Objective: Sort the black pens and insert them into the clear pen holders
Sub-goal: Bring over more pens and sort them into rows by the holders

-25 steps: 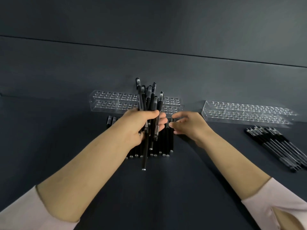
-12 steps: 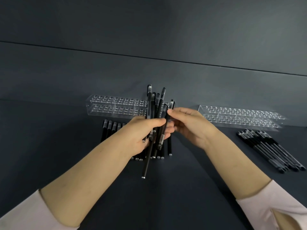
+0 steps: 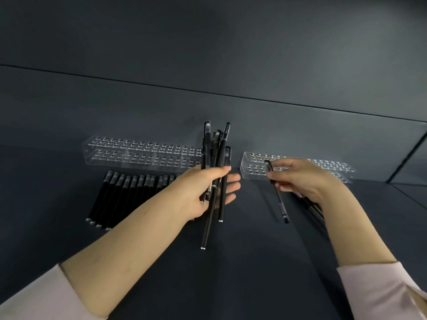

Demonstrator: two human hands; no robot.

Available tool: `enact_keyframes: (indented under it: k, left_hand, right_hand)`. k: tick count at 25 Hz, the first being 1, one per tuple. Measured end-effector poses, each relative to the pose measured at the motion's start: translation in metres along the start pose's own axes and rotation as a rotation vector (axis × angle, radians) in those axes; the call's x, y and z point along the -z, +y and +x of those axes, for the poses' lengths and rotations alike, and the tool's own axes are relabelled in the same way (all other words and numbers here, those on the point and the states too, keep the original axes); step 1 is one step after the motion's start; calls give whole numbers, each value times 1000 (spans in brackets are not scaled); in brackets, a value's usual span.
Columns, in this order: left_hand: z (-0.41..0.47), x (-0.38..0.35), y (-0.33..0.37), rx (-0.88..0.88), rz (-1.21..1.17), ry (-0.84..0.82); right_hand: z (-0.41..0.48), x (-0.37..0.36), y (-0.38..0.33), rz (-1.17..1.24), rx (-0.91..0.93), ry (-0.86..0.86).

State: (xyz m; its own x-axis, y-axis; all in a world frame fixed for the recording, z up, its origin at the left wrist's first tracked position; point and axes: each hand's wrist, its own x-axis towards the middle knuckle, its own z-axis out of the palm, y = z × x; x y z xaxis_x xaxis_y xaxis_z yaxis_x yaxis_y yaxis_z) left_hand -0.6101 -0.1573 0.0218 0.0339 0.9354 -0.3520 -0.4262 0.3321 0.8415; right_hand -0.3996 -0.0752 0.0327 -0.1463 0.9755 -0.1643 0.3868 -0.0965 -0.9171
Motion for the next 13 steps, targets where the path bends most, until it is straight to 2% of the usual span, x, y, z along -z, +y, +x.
enact_keyframes:
  k: [7,13]
  left_hand:
    - [17,-25,-13,58,-42,36]
    - [13,-24,-8,18,-64,38]
  right_hand:
    - [9,46,26,-380,-113,57]
    - [6,47,24,-535,-106,16]
